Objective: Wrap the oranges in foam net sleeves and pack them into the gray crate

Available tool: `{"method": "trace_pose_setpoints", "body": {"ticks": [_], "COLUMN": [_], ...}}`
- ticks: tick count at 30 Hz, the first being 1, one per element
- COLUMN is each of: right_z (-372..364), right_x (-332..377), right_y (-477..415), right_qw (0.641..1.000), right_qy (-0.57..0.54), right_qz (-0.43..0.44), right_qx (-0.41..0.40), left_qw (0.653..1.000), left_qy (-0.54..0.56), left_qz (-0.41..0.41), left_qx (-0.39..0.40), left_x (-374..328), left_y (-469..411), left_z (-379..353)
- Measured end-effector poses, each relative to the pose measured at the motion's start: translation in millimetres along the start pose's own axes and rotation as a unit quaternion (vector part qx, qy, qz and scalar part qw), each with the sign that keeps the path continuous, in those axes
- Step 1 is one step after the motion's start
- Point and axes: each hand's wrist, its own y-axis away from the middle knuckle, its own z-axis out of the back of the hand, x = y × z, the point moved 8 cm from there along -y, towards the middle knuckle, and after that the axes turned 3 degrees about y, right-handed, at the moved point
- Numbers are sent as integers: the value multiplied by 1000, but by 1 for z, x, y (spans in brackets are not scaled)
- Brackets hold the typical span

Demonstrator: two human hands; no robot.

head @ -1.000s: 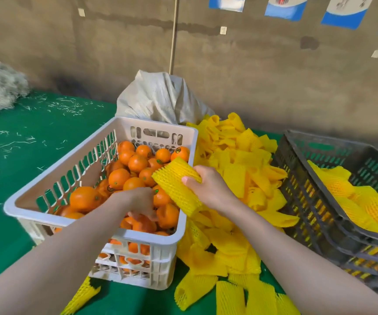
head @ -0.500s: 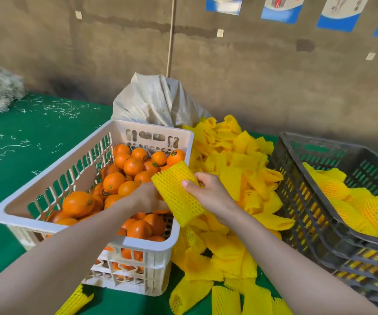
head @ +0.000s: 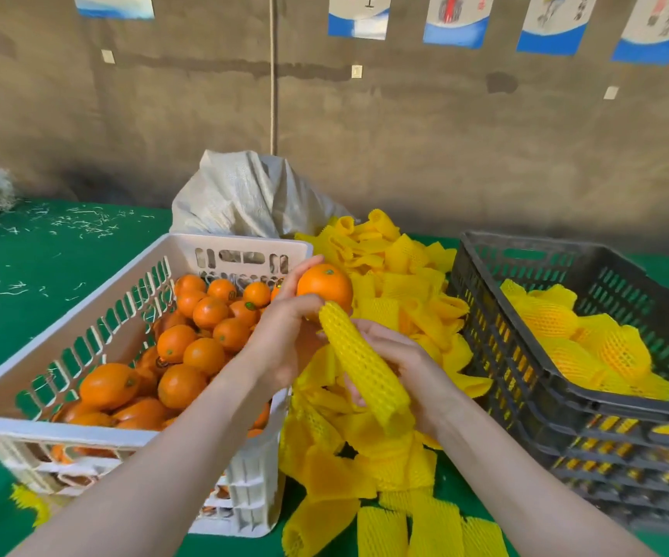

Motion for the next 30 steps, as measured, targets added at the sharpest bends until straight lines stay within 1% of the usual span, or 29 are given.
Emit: {"method": "trace_pose_setpoints", "body": {"ticks": [3, 6, 8, 10, 11, 12, 13, 14, 15, 16, 17, 18, 19, 20, 21, 23, 24, 26, 28, 30], "right_z": [10, 20, 25, 32, 37, 43, 50, 56, 61, 61, 59, 58, 58, 59, 61, 65, 66, 66, 61, 61], "right_x": [-3, -7, -8, -11, -13, -15, -16, -12, -3, 7, 15, 20, 21, 21, 18, 10, 7, 8, 15, 22], "right_y": [8, 16, 23, 27, 28, 29, 31, 34, 39, 45, 51, 56, 57, 55, 52, 46, 44, 44, 47, 49], "right_qw": [999, 998, 997, 995, 994, 994, 989, 968, 928, 885, 859, 854, 868, 888, 908, 927, 927, 910, 892, 884], "right_qy": [-25, -48, -58, -65, -59, -24, 57, 176, 295, 371, 396, 387, 357, 324, 296, 289, 303, 362, 398, 398], "right_qz": [-3, -9, -12, -13, -15, -12, 1, 29, 78, 137, 192, 229, 242, 235, 208, 138, 110, 98, 129, 165], "right_qx": [-28, -44, -52, -69, -86, -110, -140, -174, -213, -246, -260, -261, -247, -227, -212, -196, -193, -178, -168, -182], "left_qw": [998, 998, 998, 984, 976, 969, 965, 962, 961, 959, 955, 950, 947, 945, 945, 943, 942, 945, 944, 949], "left_qy": [49, 45, -27, -123, -149, -164, -170, -174, -179, -192, -211, -231, -244, -253, -257, -266, -269, -264, -264, -255], "left_qz": [23, -1, -36, -103, -134, -153, -161, -162, -158, -153, -151, -150, -148, -145, -140, -137, -135, -116, -102, -89], "left_qx": [-15, -35, -53, -78, -90, -105, -120, -131, -138, -143, -145, -146, -147, -148, -148, -147, -147, -155, -167, -160], "left_x": [19, 32, 37, 35, 34, 35, 36, 37, 38, 40, 40, 41, 43, 45, 47, 49, 49, 52, 53, 56], "left_y": [4, 7, 12, 17, 19, 21, 21, 20, 19, 18, 18, 18, 18, 19, 20, 20, 21, 21, 22, 22], "left_z": [-18, -25, -27, -31, -33, -34, -35, -35, -34, -34, -33, -33, -32, -32, -32, -32, -32, -29, -26, -26]}}
